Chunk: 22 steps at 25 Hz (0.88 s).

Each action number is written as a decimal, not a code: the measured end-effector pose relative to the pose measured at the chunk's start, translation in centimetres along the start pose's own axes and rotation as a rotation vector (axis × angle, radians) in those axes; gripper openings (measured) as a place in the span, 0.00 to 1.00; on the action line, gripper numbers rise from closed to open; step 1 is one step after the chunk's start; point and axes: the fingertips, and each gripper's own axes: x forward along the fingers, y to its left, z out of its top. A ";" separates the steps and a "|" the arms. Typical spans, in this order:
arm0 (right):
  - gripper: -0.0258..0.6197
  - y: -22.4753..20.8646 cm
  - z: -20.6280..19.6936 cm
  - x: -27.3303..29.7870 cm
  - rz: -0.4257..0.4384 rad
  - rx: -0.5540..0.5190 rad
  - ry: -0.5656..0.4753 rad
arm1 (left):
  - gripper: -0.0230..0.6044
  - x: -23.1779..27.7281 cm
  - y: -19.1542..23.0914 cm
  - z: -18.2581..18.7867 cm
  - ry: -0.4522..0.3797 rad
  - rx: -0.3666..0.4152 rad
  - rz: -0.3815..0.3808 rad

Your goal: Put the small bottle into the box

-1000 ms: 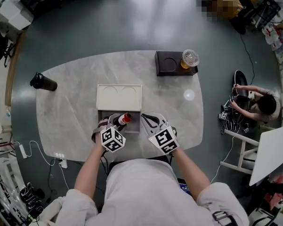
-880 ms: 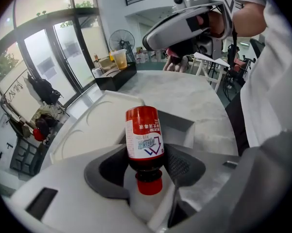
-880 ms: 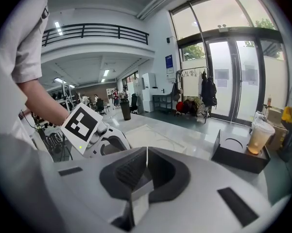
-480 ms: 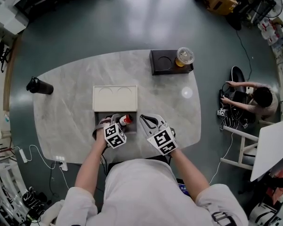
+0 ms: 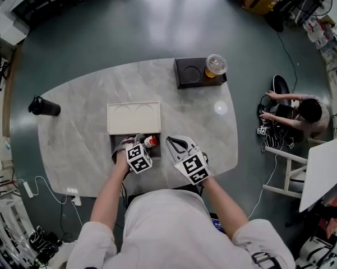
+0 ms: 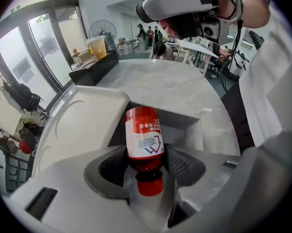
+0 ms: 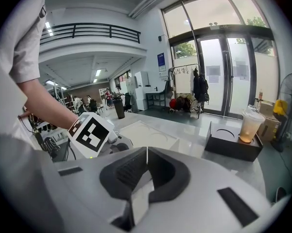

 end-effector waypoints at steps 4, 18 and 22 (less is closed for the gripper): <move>0.08 -0.3 -0.1 -0.2 -0.007 0.003 0.001 | 0.42 0.2 0.0 0.0 0.013 0.021 -0.004; 0.08 -0.2 -0.3 -0.2 -0.015 0.006 0.008 | 0.42 0.9 -0.6 -0.6 0.024 0.027 -0.020; 0.08 -0.3 -0.3 -0.4 -0.020 0.006 0.010 | 0.42 0.9 -0.9 -0.6 0.023 0.046 -0.018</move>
